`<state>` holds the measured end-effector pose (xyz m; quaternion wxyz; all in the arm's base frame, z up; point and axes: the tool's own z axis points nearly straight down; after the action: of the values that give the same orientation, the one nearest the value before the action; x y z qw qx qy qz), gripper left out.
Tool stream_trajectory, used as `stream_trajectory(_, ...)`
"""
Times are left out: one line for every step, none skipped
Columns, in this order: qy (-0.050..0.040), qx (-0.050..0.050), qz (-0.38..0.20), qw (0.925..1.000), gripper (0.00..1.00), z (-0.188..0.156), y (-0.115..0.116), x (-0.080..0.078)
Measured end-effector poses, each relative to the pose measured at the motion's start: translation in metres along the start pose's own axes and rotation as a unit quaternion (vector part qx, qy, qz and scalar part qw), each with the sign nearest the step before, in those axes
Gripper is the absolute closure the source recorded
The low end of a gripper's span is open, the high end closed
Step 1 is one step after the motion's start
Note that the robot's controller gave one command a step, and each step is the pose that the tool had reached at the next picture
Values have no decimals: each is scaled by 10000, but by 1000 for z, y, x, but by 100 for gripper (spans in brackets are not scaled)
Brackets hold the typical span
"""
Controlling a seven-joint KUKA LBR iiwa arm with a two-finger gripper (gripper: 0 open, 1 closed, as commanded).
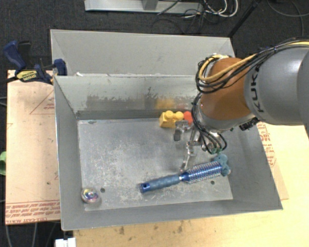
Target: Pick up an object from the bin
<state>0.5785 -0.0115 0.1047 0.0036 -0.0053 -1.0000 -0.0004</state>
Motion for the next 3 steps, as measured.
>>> stream_trajectory(-55,-4,816,9966,0,24,-46,58)
stream_trajectory(-87,5,-318,9995,0,-3,-107,80)
stream_trajectory(-58,-1,-48,10000,0,23,-134,54)
